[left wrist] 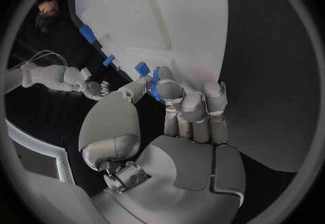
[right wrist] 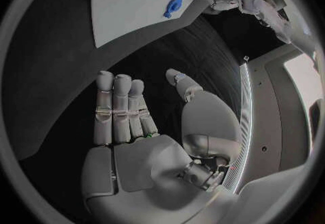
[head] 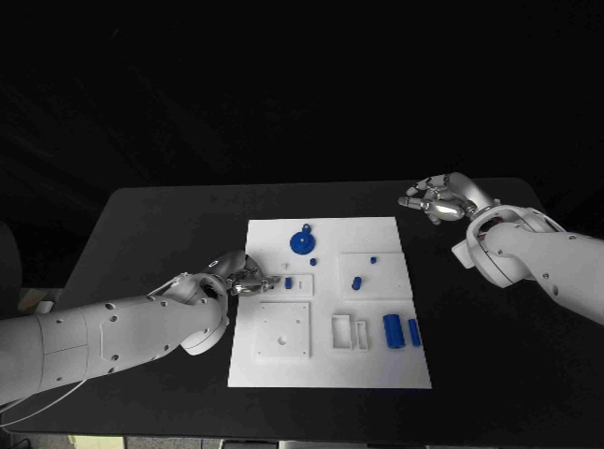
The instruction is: Assemble the parts on the task board
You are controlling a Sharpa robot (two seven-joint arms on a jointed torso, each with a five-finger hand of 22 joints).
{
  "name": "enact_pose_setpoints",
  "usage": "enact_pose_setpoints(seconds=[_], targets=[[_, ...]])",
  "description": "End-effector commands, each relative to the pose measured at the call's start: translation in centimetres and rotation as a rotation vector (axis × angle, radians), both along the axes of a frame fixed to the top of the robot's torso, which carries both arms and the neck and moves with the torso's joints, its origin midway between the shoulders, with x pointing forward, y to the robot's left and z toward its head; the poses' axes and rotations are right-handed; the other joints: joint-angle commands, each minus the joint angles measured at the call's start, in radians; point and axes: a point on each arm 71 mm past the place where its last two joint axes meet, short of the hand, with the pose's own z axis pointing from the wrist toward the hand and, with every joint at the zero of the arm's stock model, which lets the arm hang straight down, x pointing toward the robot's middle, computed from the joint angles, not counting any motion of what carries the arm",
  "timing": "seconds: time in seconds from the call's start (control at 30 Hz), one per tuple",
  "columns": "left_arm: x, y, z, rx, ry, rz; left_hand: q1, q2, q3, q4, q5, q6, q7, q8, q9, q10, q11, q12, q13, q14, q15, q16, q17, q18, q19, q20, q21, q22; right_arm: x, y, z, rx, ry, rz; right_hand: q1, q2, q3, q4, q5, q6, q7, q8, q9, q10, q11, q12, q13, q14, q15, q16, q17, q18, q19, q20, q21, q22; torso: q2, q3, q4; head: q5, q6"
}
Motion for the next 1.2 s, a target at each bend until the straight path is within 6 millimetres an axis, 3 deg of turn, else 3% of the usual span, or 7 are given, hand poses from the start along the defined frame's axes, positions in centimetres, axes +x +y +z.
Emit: enact_pose_setpoints(seconds=[0.03, 0.2, 0.5, 0.63, 0.9, 1.2], targets=[[-0.06, 0.01, -0.13, -0.018, 0.006, 0.009, -0.016, 0.000, -0.006, 0.006, -0.022, -0.005, 0.002, 0.001, -0.001, -0.005, 0.002, 0.004, -0.002, -0.004, -0.004, -0.005, -0.001, 0.009, -0.010, -0.105, 0.000, 0.001, -0.04, 0.16, -0.03, -0.001, 0.001, 0.016, -0.011, 0.002, -0.004, 0.000, 0.007, -0.001, 0.007, 0.006, -0.001, -0.008, 0.001, 0.006, -0.002, 0.006, 0.001, -0.006, 0.001, 0.072, 0.007, 0.003, -0.007, 0.001, 0.000, 0.0000, -0.0001, -0.001, 0.002], [-0.04, 0.07, -0.18, -0.023, 0.012, 0.015, -0.032, -0.002, -0.011, 0.016, -0.061, -0.006, 0.002, 0.001, -0.002, -0.006, 0.002, 0.005, -0.002, -0.004, -0.005, -0.005, 0.000, 0.010, -0.011, -0.105, -0.001, 0.002, -0.04, 0.16, -0.02, -0.001, 0.001, 0.016, -0.011, 0.002, -0.004, 0.000, 0.008, -0.001, 0.007, 0.006, -0.001, -0.008, 0.001, 0.006, -0.002, 0.006, 0.001, -0.006, 0.001, 0.072, 0.008, 0.003, -0.007, 0.001, 0.000, -0.0002, 0.0007, -0.001, 0.003], [-0.03, 0.14, -0.20, -0.032, 0.016, 0.022, -0.042, -0.002, -0.012, 0.025, -0.076, -0.006, 0.002, 0.002, -0.003, -0.006, 0.002, 0.005, -0.003, -0.005, -0.005, -0.005, 0.000, 0.011, -0.012, -0.105, -0.002, 0.002, -0.02, 0.15, -0.03, -0.002, 0.002, 0.016, -0.011, 0.002, -0.004, -0.001, 0.010, -0.001, 0.007, 0.006, -0.001, -0.009, 0.001, 0.006, -0.002, 0.006, 0.001, -0.006, 0.001, 0.072, 0.008, 0.003, -0.007, 0.002, 0.000, 0.0000, -0.0002, -0.001, 0.002], [-0.03, 0.17, -0.20, -0.041, 0.017, 0.029, -0.063, -0.001, -0.008, 0.050, -0.080, -0.006, 0.002, 0.002, -0.004, -0.006, 0.002, 0.005, -0.004, -0.005, -0.005, -0.006, 0.000, 0.012, -0.012, -0.105, -0.002, 0.002, -0.01, 0.14, -0.04, -0.002, 0.002, 0.015, -0.011, 0.002, -0.004, -0.001, 0.010, -0.001, 0.007, 0.006, -0.001, -0.009, 0.001, 0.006, -0.002, 0.006, 0.001, -0.006, 0.001, 0.072, 0.008, 0.003, -0.007, 0.002, 0.000, -0.0004, -0.0001, -0.002, 0.002], [-0.03, 0.15, -0.12, -0.056, 0.010, 0.029, -0.123, 0.001, 0.023, 0.145, -0.076, -0.006, 0.001, 0.006, -0.003, -0.005, 0.002, 0.008, -0.004, -0.005, -0.005, -0.003, 0.001, 0.016, -0.011, -0.106, -0.001, 0.002, 0.00, 0.11, -0.06, -0.002, 0.002, 0.014, -0.011, 0.002, -0.004, -0.001, 0.011, -0.001, 0.007, 0.006, -0.001, -0.009, 0.001, 0.006, -0.003, 0.006, 0.001, -0.006, 0.001, 0.072, 0.008, 0.003, -0.008, 0.002, 0.000, -0.0003, 0.0008, -0.005, 0.003], [-0.06, 0.08, -0.02, -0.069, 0.000, 0.028, -0.124, 0.003, 0.035, 0.166, -0.070, -0.006, 0.001, 0.010, -0.001, -0.005, 0.001, 0.010, -0.002, -0.004, -0.005, 0.000, 0.003, 0.017, -0.010, -0.106, 0.002, 0.004, -0.01, 0.13, -0.08, -0.002, 0.003, 0.015, -0.011, 0.002, -0.004, -0.001, 0.012, -0.001, 0.007, 0.006, -0.001, -0.009, 0.001, 0.007, -0.003, 0.006, 0.001, -0.006, 0.002, 0.072, 0.008, 0.003, -0.008, 0.002, 0.000, -0.0001, -0.0003, -0.005, 0.004]])
